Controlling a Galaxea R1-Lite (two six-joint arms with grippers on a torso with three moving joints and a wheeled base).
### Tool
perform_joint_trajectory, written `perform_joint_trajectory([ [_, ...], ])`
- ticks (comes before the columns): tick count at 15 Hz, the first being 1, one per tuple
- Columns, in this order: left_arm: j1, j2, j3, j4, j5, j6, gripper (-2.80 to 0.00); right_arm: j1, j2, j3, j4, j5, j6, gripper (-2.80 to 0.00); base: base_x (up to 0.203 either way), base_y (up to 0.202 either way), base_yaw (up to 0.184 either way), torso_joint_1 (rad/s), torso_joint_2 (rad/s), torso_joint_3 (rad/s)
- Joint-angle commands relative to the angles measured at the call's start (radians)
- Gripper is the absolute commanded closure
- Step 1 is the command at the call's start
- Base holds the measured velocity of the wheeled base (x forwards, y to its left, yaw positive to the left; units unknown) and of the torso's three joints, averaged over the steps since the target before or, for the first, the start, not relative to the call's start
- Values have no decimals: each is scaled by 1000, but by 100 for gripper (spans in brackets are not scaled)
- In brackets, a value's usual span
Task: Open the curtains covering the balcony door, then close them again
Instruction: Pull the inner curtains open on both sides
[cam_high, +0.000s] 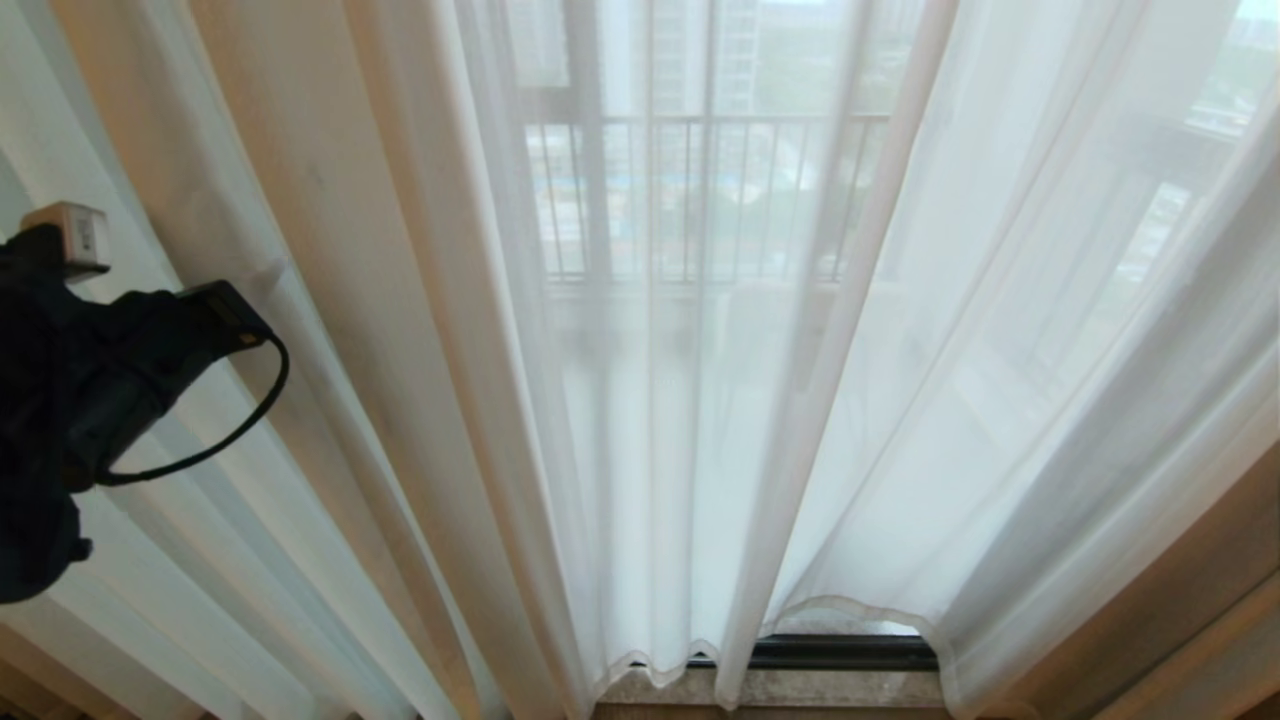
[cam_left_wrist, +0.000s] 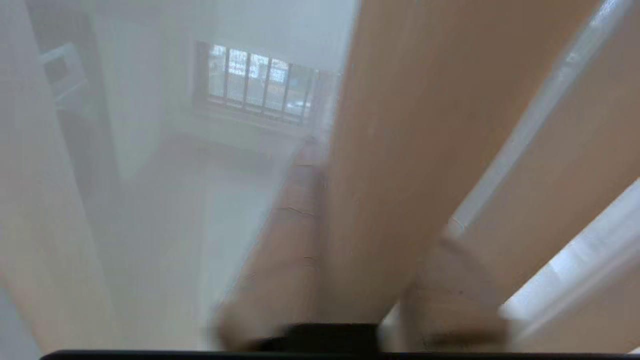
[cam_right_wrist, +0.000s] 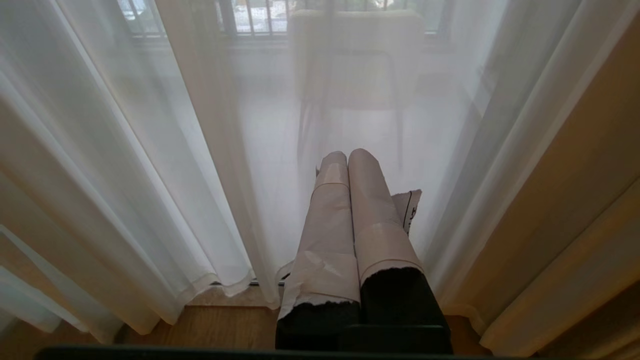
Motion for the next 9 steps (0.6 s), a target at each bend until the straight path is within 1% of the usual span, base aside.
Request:
perform_joint_trajectory([
  [1,3,-42,19,-7,0,1,0,0,0,0,0,0,0,0,0,0,0,0,0,0],
  [3,3,-70,38,-7,2,16,0,0,0,0,0,0,0,0,0,0,0,0,0,0],
  [6,4,-104,55,-9,8,60,0,0,0,0,0,0,0,0,0,0,0,0,0,0],
  [8,6,-133,71,-9,23,69,0,0,0,0,0,0,0,0,0,0,0,0,0,0],
  [9,25,-138,73,-12,29,69,0,0,0,0,0,0,0,0,0,0,0,0,0,0],
])
